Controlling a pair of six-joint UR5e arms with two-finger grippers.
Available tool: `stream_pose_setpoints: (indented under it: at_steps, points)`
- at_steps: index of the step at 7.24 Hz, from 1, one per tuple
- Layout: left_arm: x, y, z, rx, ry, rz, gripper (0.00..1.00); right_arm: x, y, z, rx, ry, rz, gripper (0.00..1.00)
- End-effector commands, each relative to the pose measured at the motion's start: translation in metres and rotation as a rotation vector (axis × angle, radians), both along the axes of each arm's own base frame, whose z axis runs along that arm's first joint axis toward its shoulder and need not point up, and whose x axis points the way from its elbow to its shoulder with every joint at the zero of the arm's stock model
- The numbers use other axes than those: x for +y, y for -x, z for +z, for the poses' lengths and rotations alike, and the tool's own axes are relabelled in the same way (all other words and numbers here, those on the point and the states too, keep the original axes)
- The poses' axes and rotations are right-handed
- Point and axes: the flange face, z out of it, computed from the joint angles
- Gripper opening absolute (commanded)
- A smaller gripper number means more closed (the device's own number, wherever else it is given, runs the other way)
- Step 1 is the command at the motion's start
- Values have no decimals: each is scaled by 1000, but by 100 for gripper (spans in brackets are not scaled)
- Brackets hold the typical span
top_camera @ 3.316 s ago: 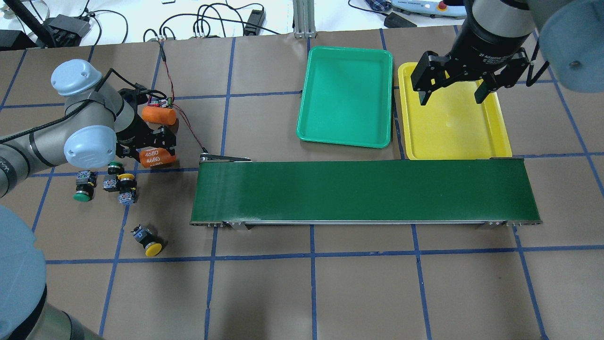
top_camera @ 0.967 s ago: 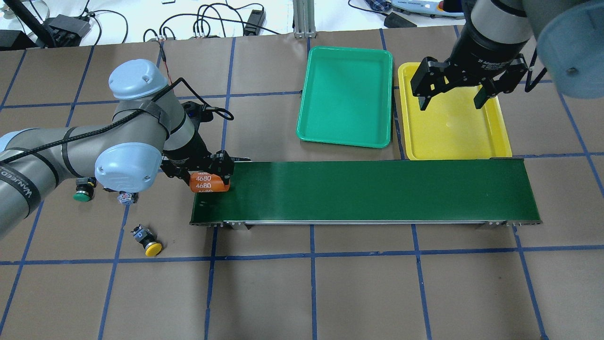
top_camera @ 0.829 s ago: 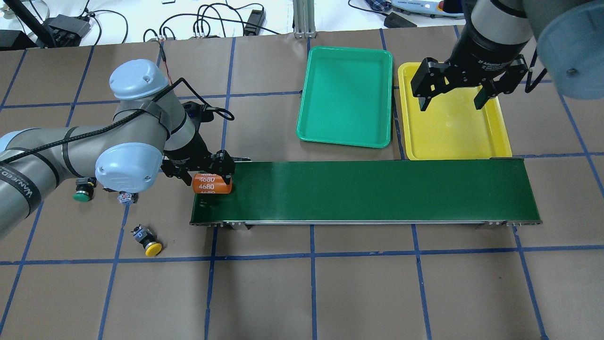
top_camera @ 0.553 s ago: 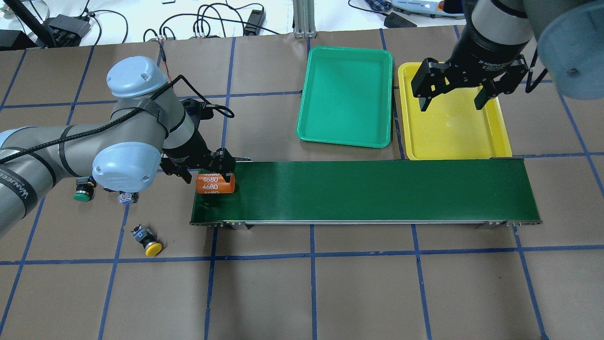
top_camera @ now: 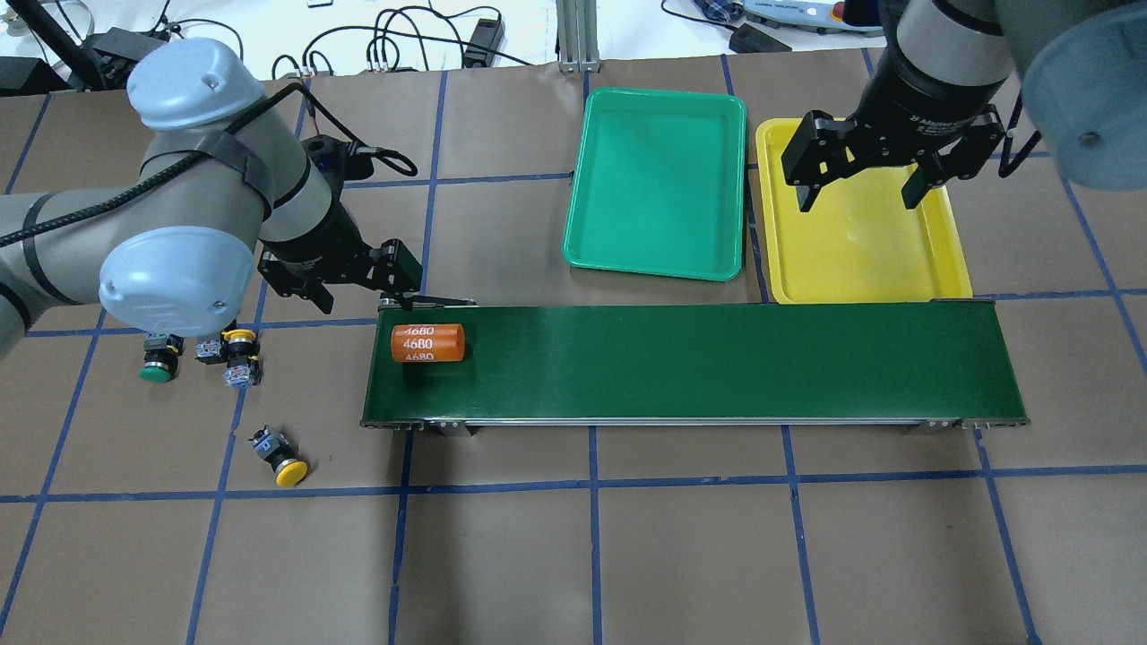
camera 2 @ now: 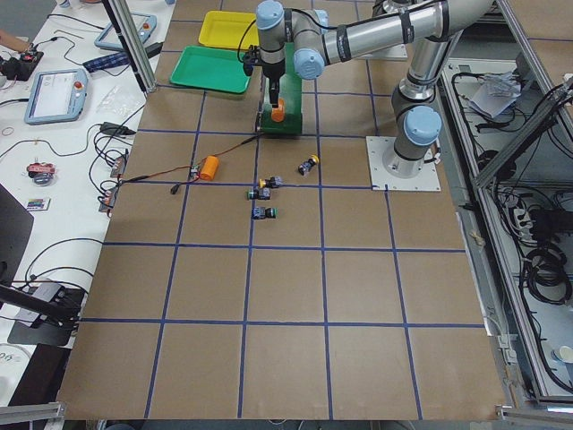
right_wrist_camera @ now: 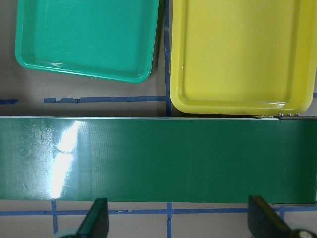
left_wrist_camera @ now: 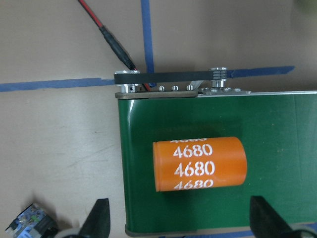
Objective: Sort buttons by color to trays
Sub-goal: 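Raise the left gripper and move to the second orange cylinder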
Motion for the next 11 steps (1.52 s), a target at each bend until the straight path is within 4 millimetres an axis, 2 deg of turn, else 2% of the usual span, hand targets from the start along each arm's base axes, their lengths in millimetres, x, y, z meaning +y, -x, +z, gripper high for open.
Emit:
stream_pose_setpoints:
  at_steps: [1, 2, 5, 7, 9, 11]
  points:
    - [-24, -49, 8, -20, 18, 72, 100, 0, 0, 1, 0, 1, 0, 100]
    - [-35, -74, 6, -39, 22, 107, 100, 0, 0, 1, 0, 1, 0, 100]
    - [-71, -93, -7, -46, 75, 113, 100, 0, -2, 0, -2, 1, 3, 100]
    - [-119, -105, -23, -55, 129, 106, 100, 1, -4, 1, -2, 3, 6, 100]
    - [-159, -113, -46, -58, 148, 88, 100, 0, -2, 0, -2, 1, 4, 100]
    - [-191, -125, -85, -74, 165, 43, 100, 1, -3, 0, -2, 1, 6, 100]
